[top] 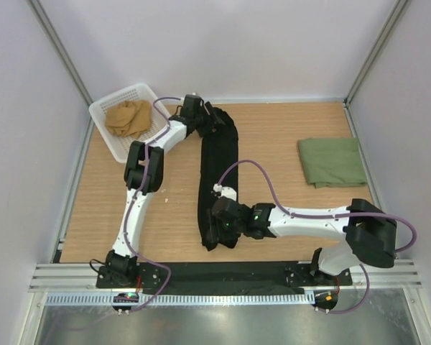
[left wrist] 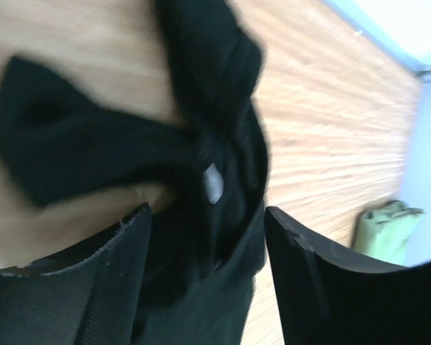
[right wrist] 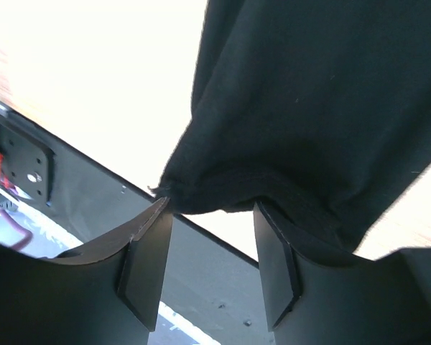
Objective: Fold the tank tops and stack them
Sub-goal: Fold the tank top
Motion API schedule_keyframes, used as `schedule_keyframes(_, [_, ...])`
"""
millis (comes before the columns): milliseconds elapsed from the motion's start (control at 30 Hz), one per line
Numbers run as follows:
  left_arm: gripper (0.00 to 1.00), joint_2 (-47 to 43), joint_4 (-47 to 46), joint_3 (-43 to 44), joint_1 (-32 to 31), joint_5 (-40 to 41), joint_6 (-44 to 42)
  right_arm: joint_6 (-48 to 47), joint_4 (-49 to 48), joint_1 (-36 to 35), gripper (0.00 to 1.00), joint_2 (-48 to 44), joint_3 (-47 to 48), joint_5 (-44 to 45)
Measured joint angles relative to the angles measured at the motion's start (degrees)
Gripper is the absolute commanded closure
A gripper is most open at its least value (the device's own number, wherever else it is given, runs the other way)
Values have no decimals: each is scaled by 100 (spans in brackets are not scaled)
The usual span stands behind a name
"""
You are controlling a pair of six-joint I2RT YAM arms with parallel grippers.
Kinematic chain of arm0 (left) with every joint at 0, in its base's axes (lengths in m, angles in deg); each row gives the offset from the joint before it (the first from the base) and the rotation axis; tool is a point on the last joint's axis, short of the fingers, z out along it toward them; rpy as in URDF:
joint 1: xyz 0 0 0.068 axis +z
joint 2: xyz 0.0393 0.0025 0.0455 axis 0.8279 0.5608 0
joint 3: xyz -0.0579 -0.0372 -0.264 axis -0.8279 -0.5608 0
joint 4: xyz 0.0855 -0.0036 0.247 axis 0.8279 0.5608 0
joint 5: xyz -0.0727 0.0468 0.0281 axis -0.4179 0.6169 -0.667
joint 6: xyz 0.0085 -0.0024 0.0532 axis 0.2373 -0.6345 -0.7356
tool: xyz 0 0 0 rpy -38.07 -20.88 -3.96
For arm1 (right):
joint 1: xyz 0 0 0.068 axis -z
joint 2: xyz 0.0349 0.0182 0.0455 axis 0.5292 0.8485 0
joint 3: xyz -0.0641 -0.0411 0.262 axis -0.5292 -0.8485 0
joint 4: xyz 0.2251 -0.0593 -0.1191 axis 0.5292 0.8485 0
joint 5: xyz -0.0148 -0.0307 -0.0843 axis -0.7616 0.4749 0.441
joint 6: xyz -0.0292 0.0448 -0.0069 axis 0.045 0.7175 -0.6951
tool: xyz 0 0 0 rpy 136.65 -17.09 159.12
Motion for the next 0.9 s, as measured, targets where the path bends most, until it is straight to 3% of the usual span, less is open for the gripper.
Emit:
schedule_keyframes(333, [31,-1749,1204,-1663,334,1456,-476,-170,632,66,43,-669,437,662])
schedule_keyframes(533, [30,-2225,1515,-2188,1056,1825,-769,-341,1014,409,42,-887,437,933])
schedule_keyframes(700, [20,-2374,1694,-2664,1421,1847,-909,-662,1117,1401,42,-1023,437,903])
schedule_keyframes(767, [14,-2511,1709,-2898,1386,1794,-986,-874,1113,1906,42,-1008,437,800])
schedule_keyframes(900, [13,-3088,1663,-3438,1110,1694,-1130,-1263,1067,2852,41,-706,621,529])
